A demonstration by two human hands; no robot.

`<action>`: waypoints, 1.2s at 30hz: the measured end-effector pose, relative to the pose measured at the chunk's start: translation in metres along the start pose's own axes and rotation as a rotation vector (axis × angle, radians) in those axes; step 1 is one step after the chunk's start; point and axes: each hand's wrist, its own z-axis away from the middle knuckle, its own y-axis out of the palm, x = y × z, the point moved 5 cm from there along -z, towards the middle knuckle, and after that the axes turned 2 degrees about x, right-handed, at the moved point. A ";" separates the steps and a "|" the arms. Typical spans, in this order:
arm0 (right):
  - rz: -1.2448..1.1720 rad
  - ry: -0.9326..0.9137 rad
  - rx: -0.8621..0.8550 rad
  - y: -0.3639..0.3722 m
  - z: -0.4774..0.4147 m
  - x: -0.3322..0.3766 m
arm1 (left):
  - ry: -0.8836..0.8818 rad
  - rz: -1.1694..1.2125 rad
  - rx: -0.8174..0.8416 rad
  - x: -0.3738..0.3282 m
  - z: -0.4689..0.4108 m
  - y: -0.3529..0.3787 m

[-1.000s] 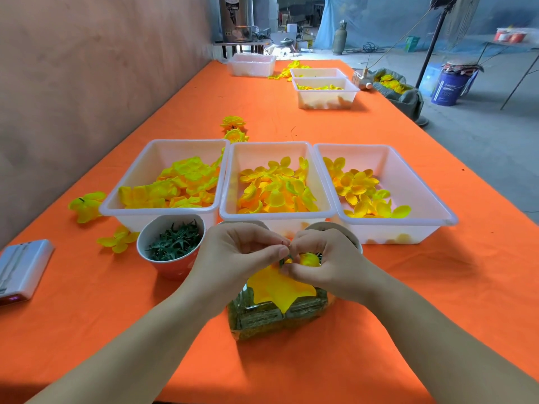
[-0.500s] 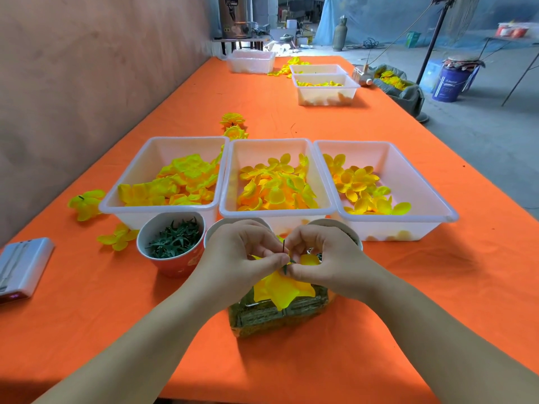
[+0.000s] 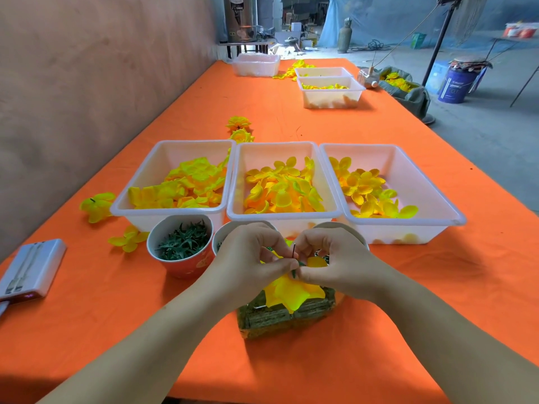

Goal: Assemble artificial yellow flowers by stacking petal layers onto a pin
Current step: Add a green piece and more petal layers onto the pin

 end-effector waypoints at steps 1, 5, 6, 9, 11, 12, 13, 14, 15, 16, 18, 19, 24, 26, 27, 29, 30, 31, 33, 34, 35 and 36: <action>-0.004 -0.003 -0.001 0.000 0.000 0.000 | 0.006 -0.037 -0.008 -0.001 0.000 0.000; -0.015 -0.024 0.004 0.000 0.001 0.002 | -0.002 -0.056 -0.021 -0.001 0.001 0.004; -0.013 -0.030 0.003 -0.001 0.002 0.002 | -0.003 -0.048 -0.043 -0.001 0.002 0.005; -0.018 -0.035 -0.007 0.000 0.002 0.000 | -0.011 -0.075 -0.138 0.000 0.006 0.009; -0.030 -0.030 0.005 0.000 0.001 -0.002 | -0.008 -0.064 -0.155 0.001 0.008 0.011; -0.037 -0.025 0.019 0.001 0.001 -0.004 | 0.000 -0.045 -0.132 0.002 0.008 0.011; -0.044 -0.019 0.034 0.001 0.001 -0.005 | 0.011 -0.021 -0.087 0.003 0.007 0.011; -0.049 -0.015 0.056 0.001 0.001 -0.006 | 0.020 0.006 -0.030 0.004 0.006 0.011; -0.052 -0.011 0.080 0.000 0.001 -0.006 | 0.025 0.030 0.031 0.005 0.004 0.010; -0.051 -0.007 0.102 0.000 0.001 -0.006 | 0.028 0.041 0.084 0.006 0.002 0.009; -0.038 0.000 0.114 0.001 0.000 -0.007 | 0.049 0.027 0.125 0.006 -0.004 0.007; -0.034 0.007 0.107 0.000 -0.001 -0.008 | 0.070 0.016 0.111 0.006 -0.006 0.007; -0.150 0.099 0.141 -0.002 -0.001 -0.014 | 0.083 0.077 -0.004 0.011 -0.003 0.006; -0.299 0.156 0.180 0.000 0.001 -0.019 | 0.030 0.191 0.027 0.015 -0.001 0.006; -0.326 0.171 0.189 0.000 0.001 -0.020 | -0.001 0.237 0.043 0.016 0.000 0.006; -0.303 0.196 0.204 -0.002 0.000 -0.022 | -0.066 0.305 0.069 0.016 0.000 0.007; -0.269 0.215 0.218 -0.002 -0.001 -0.024 | -0.100 0.332 0.079 0.016 0.000 0.007; -0.236 0.240 0.242 -0.003 -0.003 -0.024 | -0.126 0.350 0.086 0.016 0.000 0.007; -0.258 0.295 0.324 -0.002 -0.006 -0.024 | -0.152 0.373 0.099 0.017 0.000 0.007; -0.304 0.322 0.376 0.000 -0.007 -0.023 | -0.154 0.387 0.104 0.017 0.000 0.007; -0.347 0.352 0.427 0.001 -0.008 -0.023 | -0.155 0.396 0.103 0.017 0.000 0.006; -0.369 0.374 0.469 0.001 -0.009 -0.023 | -0.158 0.397 0.096 0.017 0.000 0.006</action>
